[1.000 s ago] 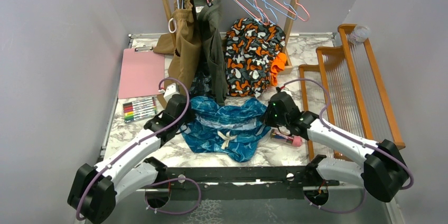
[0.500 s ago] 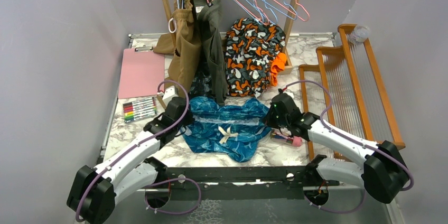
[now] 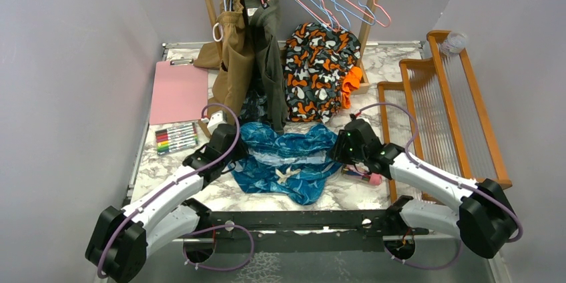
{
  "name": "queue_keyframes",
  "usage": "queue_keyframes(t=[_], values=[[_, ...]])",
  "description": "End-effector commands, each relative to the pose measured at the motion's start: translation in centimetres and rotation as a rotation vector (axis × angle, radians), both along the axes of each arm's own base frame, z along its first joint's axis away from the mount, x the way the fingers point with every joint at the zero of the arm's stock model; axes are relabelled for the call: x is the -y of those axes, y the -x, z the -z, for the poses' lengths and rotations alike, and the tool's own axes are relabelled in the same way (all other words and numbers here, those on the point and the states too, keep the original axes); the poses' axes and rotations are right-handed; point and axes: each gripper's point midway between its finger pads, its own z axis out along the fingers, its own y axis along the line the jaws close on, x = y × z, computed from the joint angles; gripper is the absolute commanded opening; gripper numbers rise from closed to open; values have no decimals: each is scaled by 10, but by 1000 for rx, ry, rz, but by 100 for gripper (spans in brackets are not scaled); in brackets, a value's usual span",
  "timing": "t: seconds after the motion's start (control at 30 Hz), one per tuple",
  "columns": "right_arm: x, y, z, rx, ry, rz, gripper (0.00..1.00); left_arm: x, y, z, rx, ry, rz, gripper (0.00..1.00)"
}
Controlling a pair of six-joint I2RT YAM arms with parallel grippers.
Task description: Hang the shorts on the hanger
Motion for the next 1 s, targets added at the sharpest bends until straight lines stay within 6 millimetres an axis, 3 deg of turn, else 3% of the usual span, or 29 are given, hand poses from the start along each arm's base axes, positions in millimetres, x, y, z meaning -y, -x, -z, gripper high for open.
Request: queue_keyframes(t=[0.0, 0.33, 0.73, 0.83, 0.9, 0.97], values=[[4, 5, -3, 3, 9, -20, 39, 4, -2, -13, 30, 31, 15, 40], [3, 9, -17, 21, -17, -38, 48, 6, 2, -24, 30, 44, 30, 67], [-7, 15, -37, 42, -80, -93, 55, 4, 7, -48, 62, 59, 45, 82], [-11, 14, -49, 62, -100, -113, 59, 3, 7, -56, 71, 58, 41, 88], [-13, 14, -57, 74, -114, -125, 60, 1, 7, -61, 80, 55, 35, 99], [-16, 14, -63, 83, -126, -135, 62, -1, 5, -67, 92, 51, 27, 99]])
